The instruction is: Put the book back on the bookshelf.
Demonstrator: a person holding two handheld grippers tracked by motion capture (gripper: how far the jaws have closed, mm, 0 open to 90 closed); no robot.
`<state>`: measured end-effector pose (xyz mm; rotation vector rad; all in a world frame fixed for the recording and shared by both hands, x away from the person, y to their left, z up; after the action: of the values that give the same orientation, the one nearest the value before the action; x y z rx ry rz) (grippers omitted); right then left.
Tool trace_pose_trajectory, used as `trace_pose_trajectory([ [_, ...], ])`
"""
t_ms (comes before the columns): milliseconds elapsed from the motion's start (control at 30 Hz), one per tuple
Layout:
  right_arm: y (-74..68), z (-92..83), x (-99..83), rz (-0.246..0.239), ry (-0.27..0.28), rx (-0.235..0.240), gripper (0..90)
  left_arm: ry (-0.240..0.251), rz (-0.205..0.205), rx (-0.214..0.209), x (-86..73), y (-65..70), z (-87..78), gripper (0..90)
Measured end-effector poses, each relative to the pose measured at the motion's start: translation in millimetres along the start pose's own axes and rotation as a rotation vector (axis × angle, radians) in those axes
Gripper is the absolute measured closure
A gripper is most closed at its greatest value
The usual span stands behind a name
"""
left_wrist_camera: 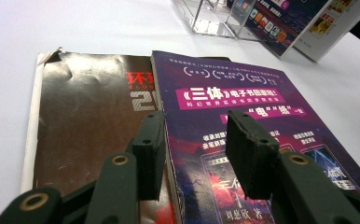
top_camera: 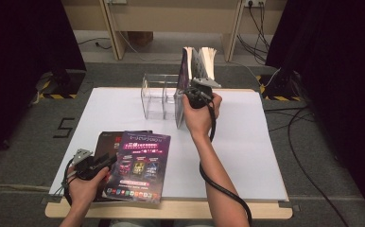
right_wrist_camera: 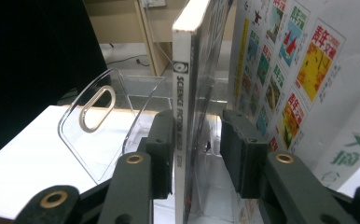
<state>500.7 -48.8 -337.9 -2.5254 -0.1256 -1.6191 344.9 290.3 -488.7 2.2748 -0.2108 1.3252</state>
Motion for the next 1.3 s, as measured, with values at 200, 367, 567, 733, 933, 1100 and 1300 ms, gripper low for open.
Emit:
trace_pose_trajectory([
  [200,1.2,-2.1,-5.6,0.001,-0.009,0.006,65.1,-0.003,0.000,0.001,-0.3,0.1,0.3,57.2],
  [367,0.9,-2.5,-11.5,-0.002,-0.020,0.007,65.0,-0.005,-0.001,0.001,-0.5,0.2,0.6,57.2],
  [567,1.6,-4.1,-15.7,-0.001,-0.025,0.010,65.0,-0.007,0.000,0.002,-0.5,0.0,0.4,57.2],
  [733,2.6,-5.7,-21.0,-0.001,-0.039,0.016,65.0,-0.014,0.003,0.006,-0.5,-0.1,0.3,57.1],
  [933,1.7,-4.6,-32.2,-0.005,-0.076,0.026,65.2,-0.020,-0.001,0.012,-0.5,-1.0,-0.1,56.9],
  [1100,0.3,-1.8,-43.3,-0.011,-0.110,0.031,65.4,-0.026,-0.003,0.012,-0.8,-1.1,0.3,56.7],
  [1300,-3.7,3.1,-57.5,-0.016,-0.154,0.043,65.6,-0.043,-0.008,0.014,-1.7,-1.9,1.3,55.9],
])
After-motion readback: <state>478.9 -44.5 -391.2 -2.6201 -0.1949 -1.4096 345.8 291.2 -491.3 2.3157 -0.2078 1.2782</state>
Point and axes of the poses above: each handheld gripper's, and its own axes: z roughly forward along the jaws, x roughly out of its top, y roughly to its right, the point moved 1 cm from there along z, roughly forward along the jaws, and after that the axes turned 8 degrees about -x, right-handed, at the moved point
